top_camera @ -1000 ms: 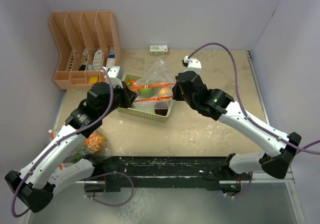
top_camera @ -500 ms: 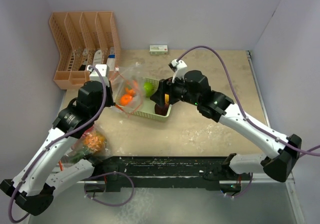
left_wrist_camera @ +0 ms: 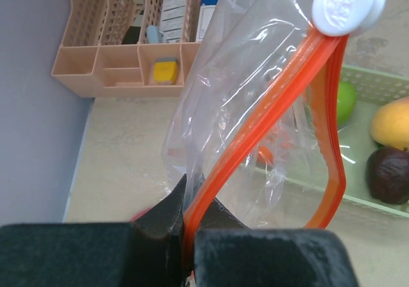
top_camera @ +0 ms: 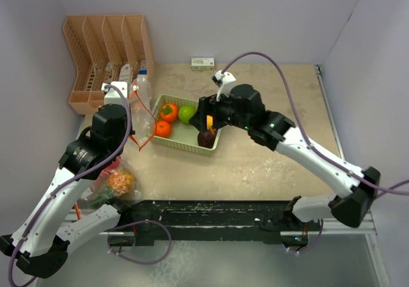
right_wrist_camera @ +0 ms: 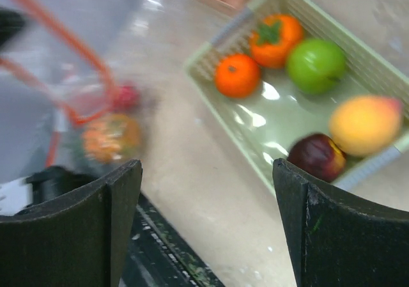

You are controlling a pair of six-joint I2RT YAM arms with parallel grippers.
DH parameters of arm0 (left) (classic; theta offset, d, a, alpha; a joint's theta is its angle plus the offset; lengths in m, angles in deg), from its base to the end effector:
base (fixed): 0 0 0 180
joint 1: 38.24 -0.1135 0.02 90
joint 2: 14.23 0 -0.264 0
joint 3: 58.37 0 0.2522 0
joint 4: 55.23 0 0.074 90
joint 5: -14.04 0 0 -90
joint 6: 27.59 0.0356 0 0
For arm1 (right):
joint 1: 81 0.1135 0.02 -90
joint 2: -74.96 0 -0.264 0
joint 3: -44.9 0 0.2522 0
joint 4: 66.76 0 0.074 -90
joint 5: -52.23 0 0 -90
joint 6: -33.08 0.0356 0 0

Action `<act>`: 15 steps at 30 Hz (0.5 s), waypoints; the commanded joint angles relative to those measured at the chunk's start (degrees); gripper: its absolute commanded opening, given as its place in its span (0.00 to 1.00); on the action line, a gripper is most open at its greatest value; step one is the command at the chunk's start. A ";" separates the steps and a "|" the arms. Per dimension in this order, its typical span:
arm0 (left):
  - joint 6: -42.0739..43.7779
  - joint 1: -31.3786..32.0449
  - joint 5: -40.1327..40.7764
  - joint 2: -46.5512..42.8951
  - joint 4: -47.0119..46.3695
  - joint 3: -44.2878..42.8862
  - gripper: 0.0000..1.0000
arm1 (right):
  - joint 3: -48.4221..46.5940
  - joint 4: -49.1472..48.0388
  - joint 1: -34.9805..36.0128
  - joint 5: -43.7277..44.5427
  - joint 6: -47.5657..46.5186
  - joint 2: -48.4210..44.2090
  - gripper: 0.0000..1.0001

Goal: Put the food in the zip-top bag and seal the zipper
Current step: Pick up the fake fruit from the bin.

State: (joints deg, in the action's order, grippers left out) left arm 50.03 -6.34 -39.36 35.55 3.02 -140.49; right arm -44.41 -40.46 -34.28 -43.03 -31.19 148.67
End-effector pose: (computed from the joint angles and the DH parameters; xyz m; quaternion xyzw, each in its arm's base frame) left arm 0.1427 -0.0638 0.4052 -0.0278 0.8214 0.0567 0.5669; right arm 0.2008 0.2180 0.4144 -0.1689 0.7509 0.4052 0.4933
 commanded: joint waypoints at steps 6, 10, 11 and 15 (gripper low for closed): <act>2.46 -0.26 5.96 -0.59 -0.60 2.51 0.00 | -7.27 15.29 -0.31 19.89 2.72 18.16 0.88; 3.10 -0.26 4.55 0.00 -2.34 3.66 0.00 | -10.33 17.40 -0.31 23.32 3.27 25.49 0.90; 3.33 -0.26 4.77 0.27 -2.42 3.75 0.00 | -11.53 18.41 -0.31 23.62 3.21 27.36 0.90; 4.64 -0.26 6.06 -0.46 -1.87 2.62 0.00 | -13.13 18.35 -0.29 23.05 2.58 32.11 0.90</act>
State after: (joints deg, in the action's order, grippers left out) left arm 52.26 -6.34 -35.56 36.16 3.07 -136.86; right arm -54.05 -23.32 -34.53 -22.66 -29.00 179.14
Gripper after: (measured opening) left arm 0.006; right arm 0.900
